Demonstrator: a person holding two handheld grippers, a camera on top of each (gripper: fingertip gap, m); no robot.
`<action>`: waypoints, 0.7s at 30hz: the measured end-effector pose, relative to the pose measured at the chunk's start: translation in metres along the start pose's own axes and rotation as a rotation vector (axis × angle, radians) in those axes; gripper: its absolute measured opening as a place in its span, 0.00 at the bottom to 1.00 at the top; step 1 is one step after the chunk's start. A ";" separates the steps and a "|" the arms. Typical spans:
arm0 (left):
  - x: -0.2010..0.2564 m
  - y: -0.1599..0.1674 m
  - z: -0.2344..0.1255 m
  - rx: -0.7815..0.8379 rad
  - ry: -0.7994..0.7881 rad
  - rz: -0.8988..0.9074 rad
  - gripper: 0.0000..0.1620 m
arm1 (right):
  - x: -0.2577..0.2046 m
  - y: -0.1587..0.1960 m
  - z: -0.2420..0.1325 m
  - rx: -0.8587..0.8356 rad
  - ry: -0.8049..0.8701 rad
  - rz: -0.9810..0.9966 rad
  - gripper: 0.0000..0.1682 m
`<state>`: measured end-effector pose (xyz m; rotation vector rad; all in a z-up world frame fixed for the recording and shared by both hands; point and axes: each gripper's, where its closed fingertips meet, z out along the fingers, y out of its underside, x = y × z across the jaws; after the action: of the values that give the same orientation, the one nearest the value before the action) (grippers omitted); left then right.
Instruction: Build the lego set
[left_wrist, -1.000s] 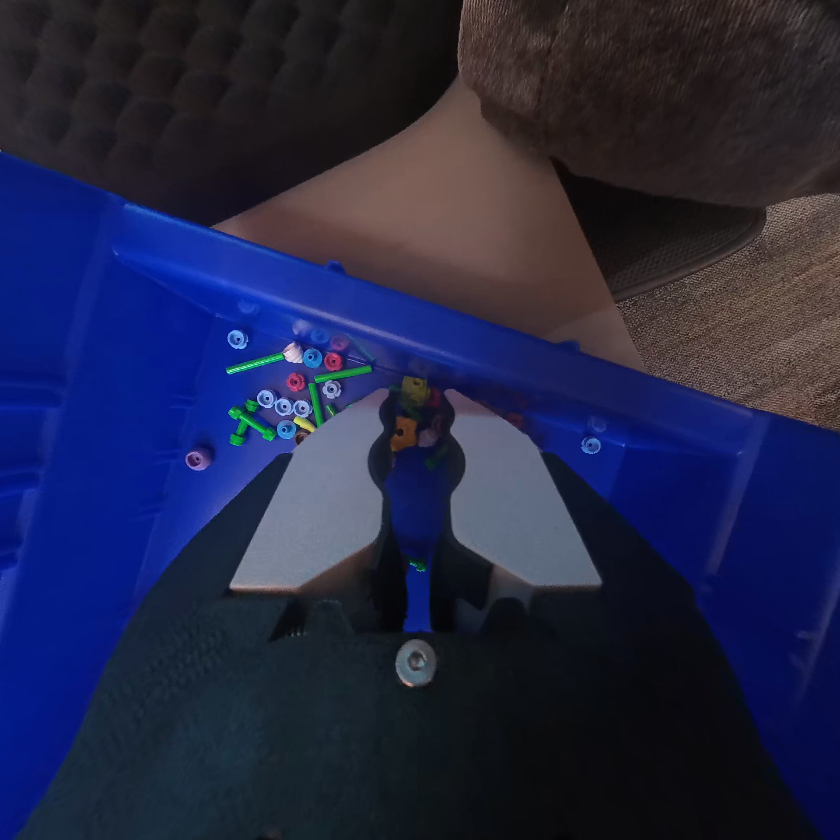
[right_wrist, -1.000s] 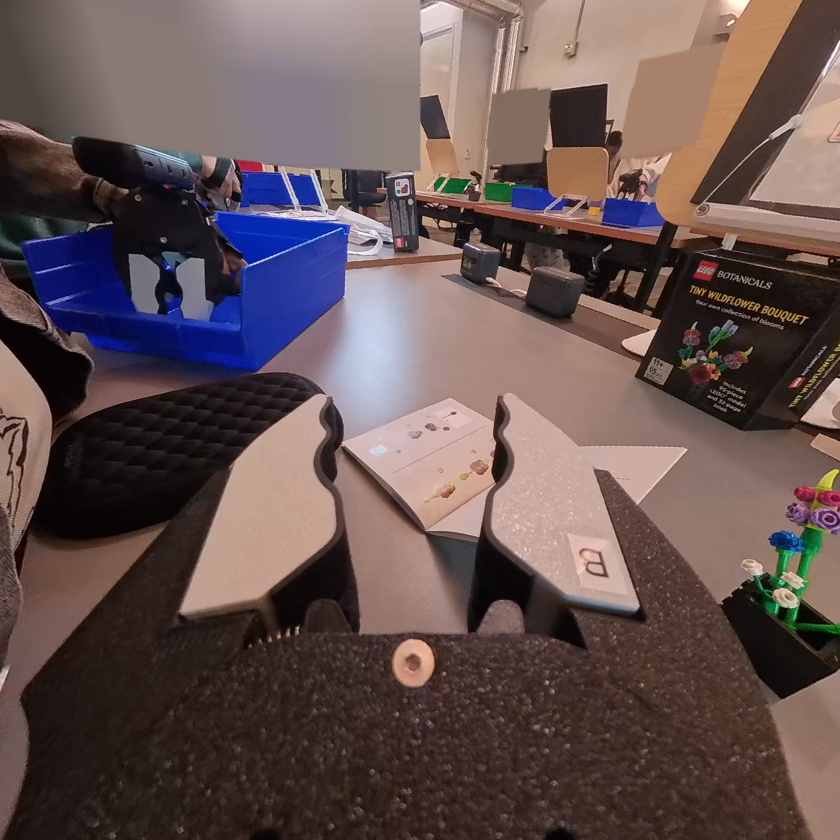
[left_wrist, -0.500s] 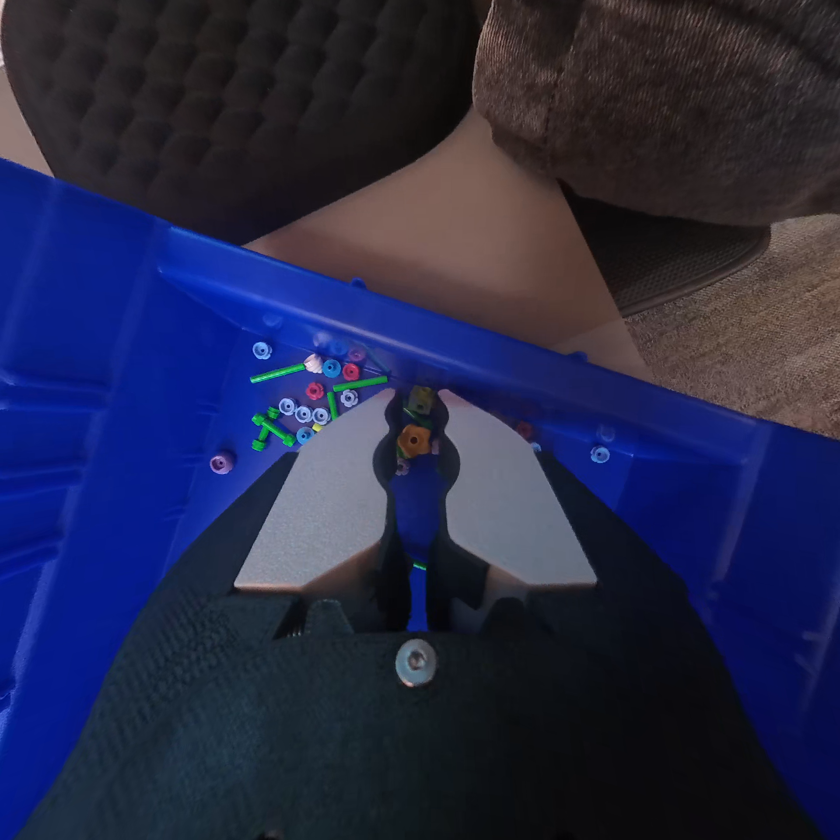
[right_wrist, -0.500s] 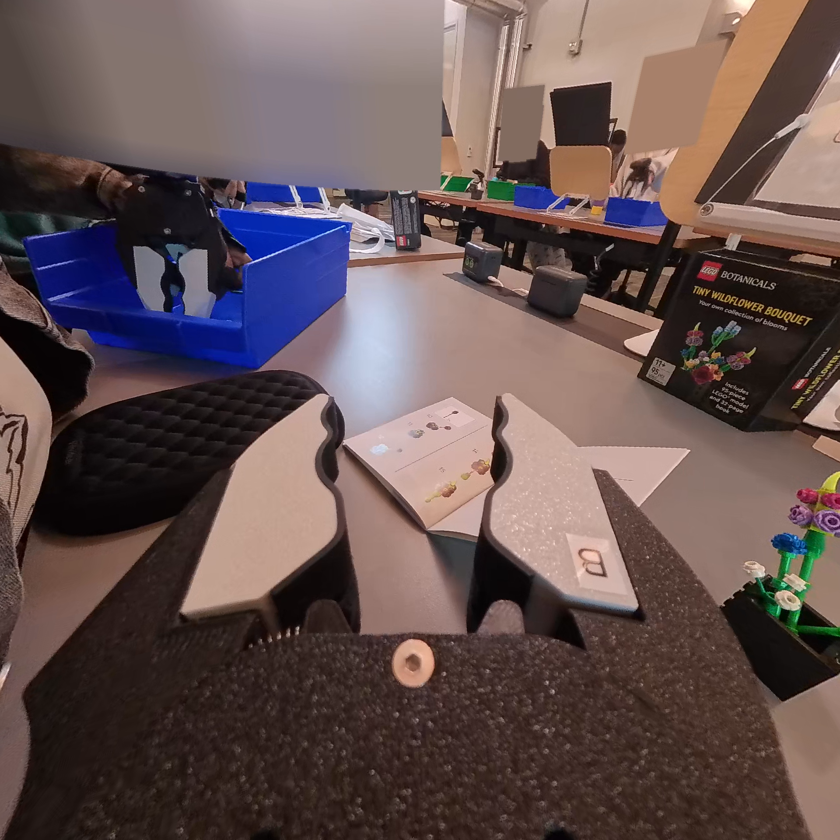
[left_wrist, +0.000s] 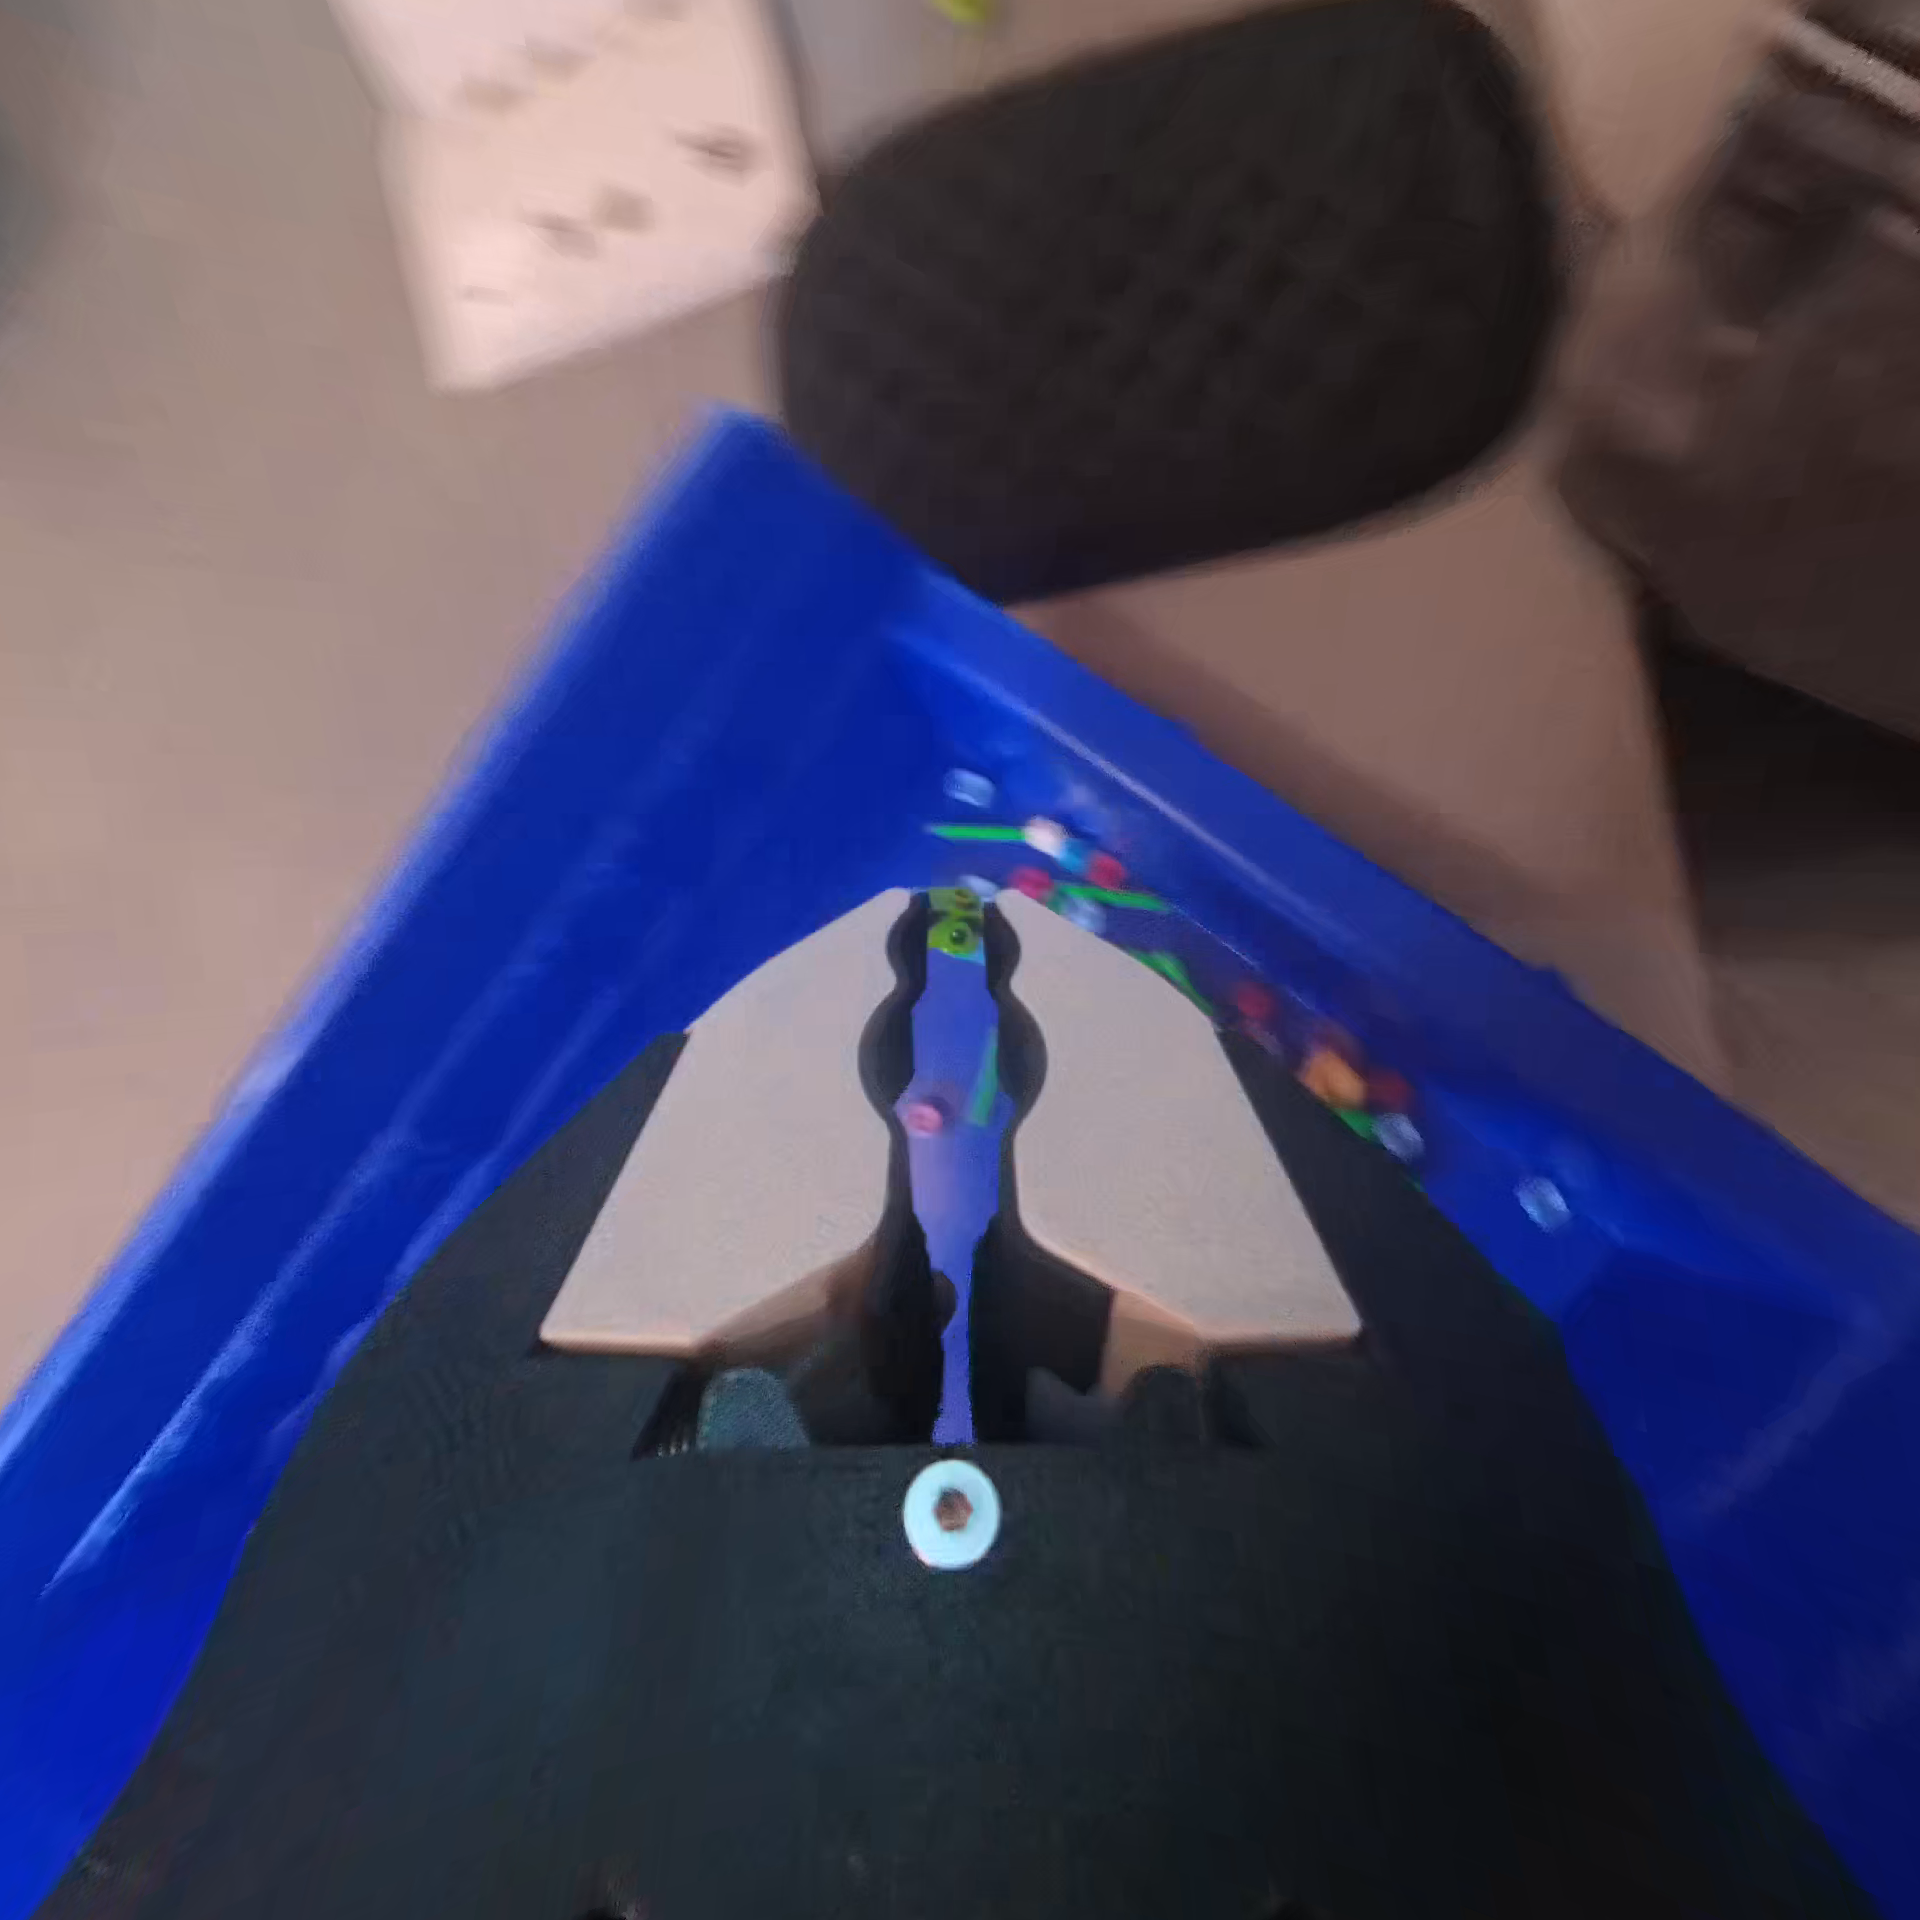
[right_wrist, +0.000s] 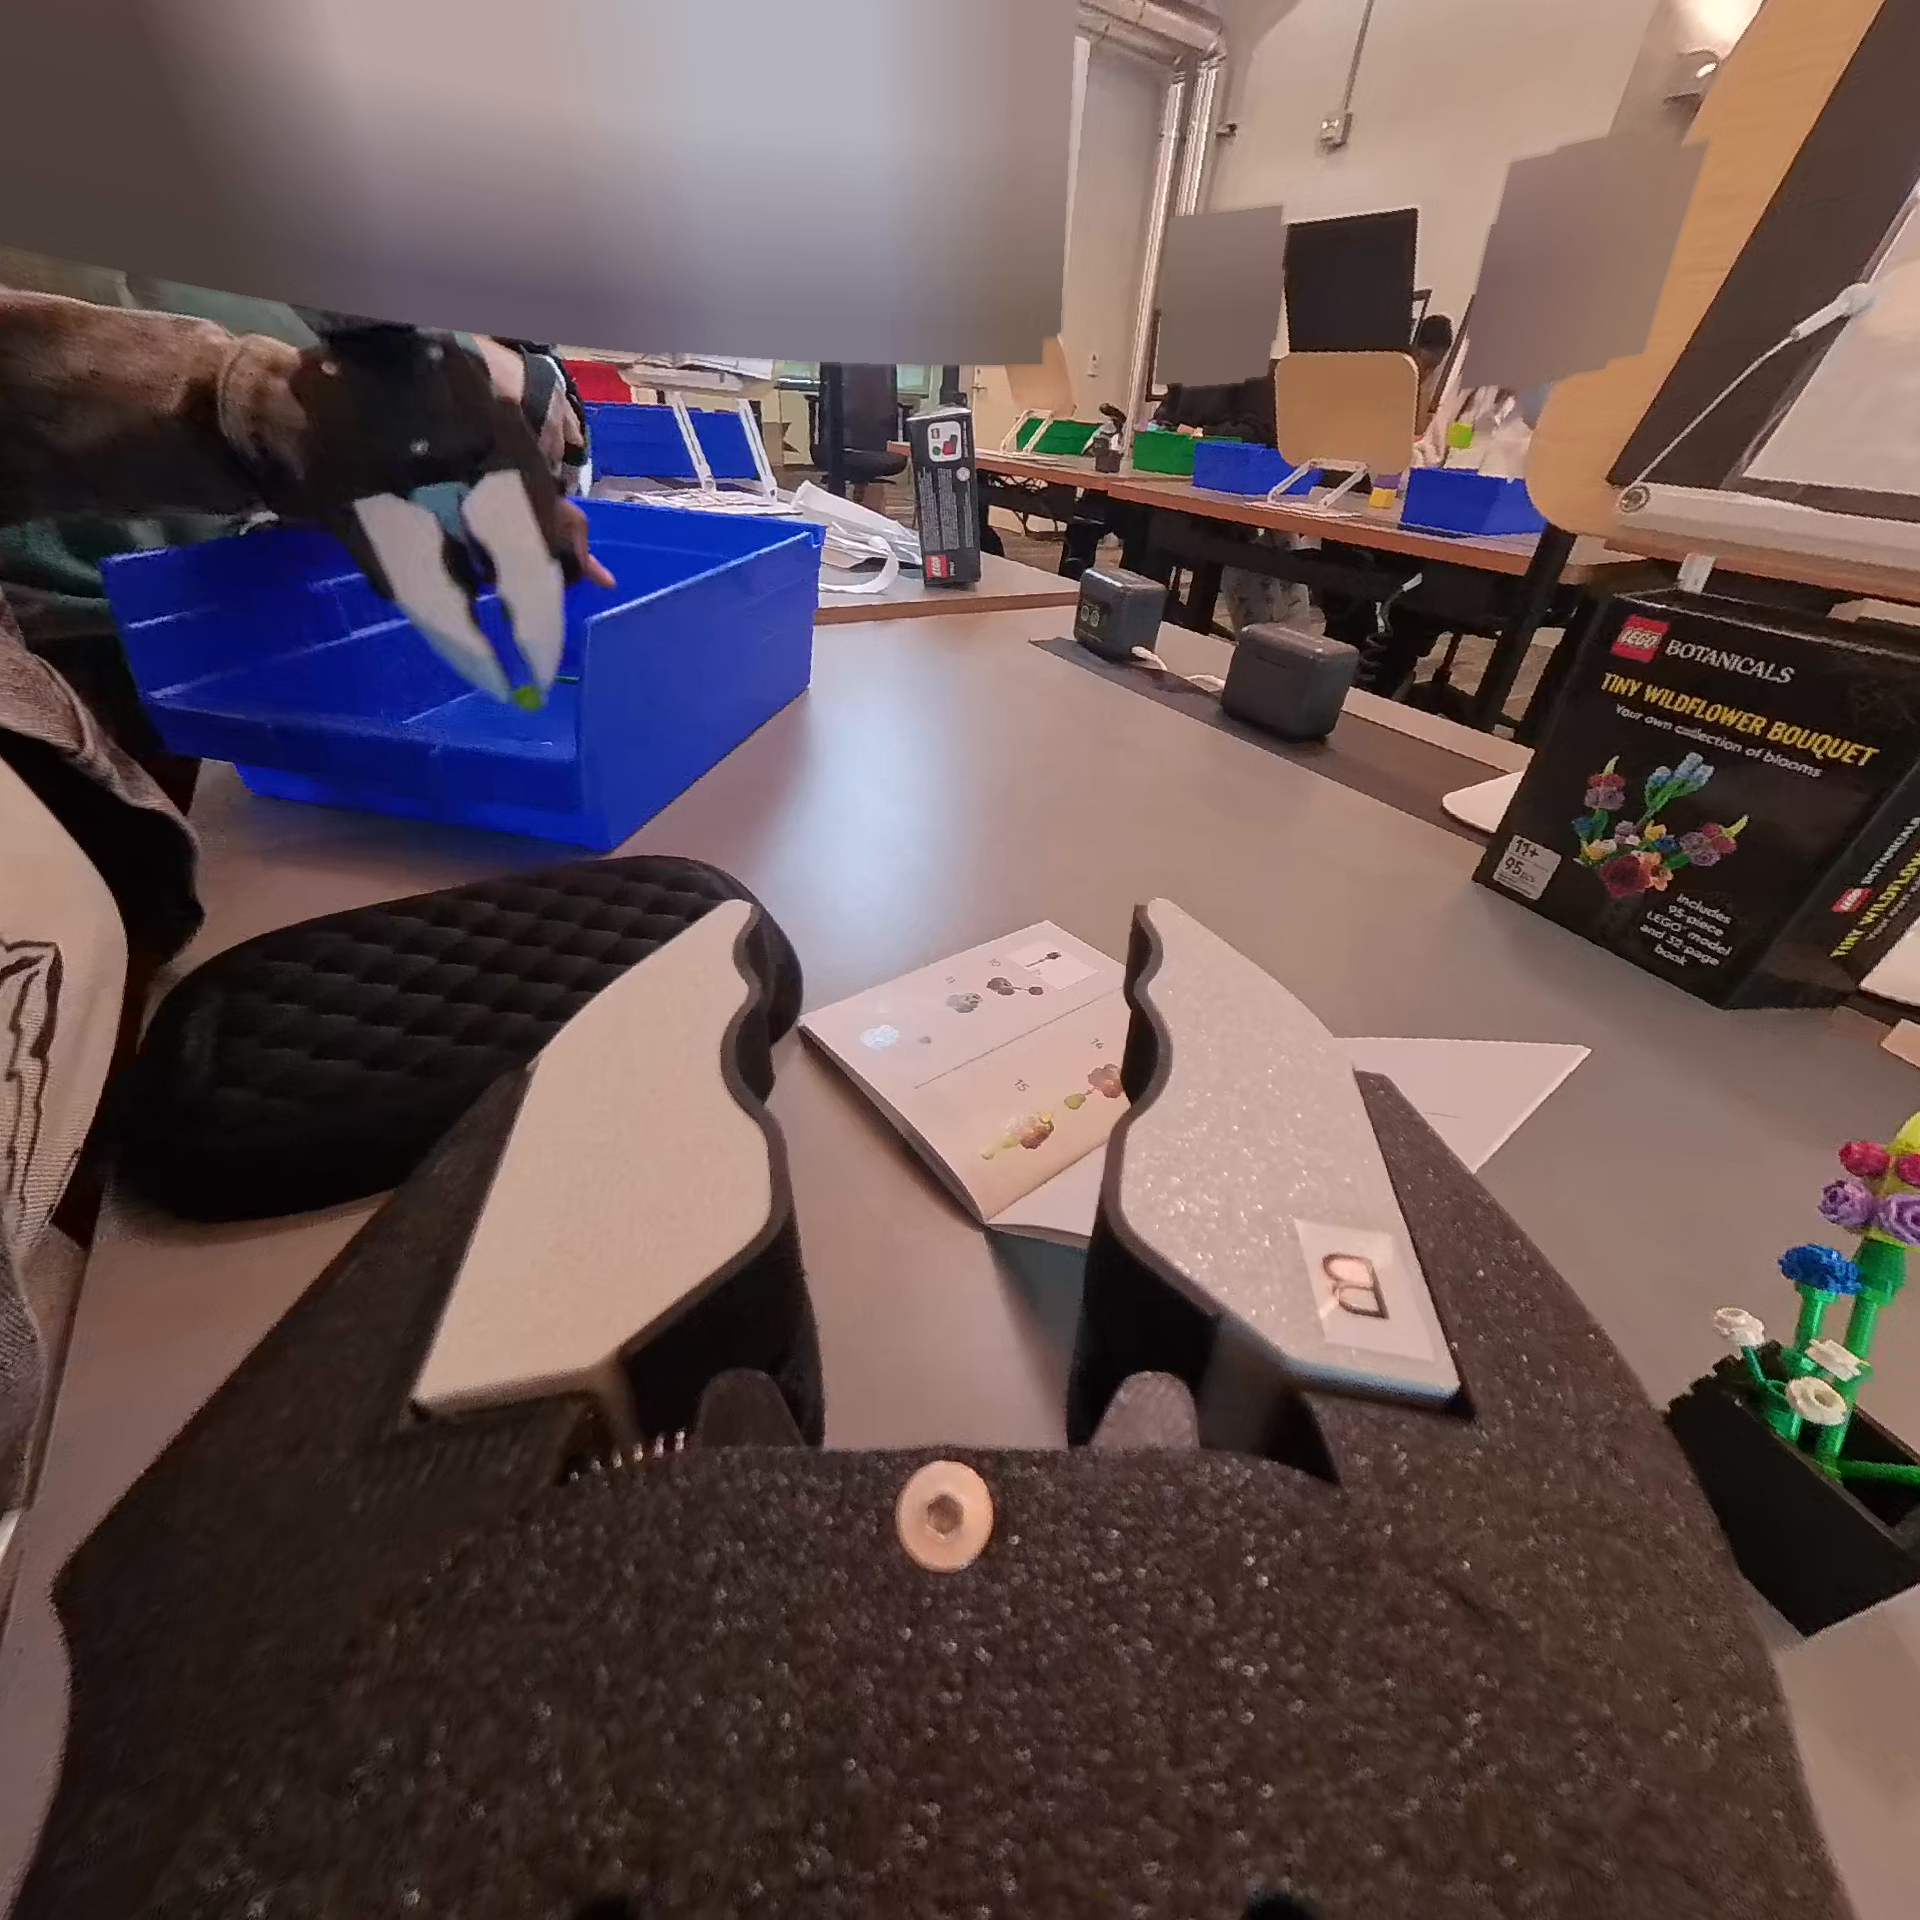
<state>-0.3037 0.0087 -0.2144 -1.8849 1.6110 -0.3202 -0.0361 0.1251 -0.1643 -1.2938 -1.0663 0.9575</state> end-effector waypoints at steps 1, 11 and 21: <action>-0.015 -0.011 -0.007 0.051 -0.120 -0.078 0.06 | -0.001 -0.001 0.001 0.001 -0.010 0.000 0.39; -0.055 -0.155 -0.054 1.133 -0.333 -0.879 0.06 | 0.000 -0.026 0.029 -0.013 -0.006 -0.092 0.41; -0.046 -0.237 -0.021 1.661 -0.184 -1.134 0.05 | -0.011 -0.079 -0.019 0.250 0.147 -0.236 0.27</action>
<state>-0.1359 0.0588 -0.0465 -1.0451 -0.2809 -1.3264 -0.0239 0.1045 -0.0856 -0.9926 -0.9290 0.7768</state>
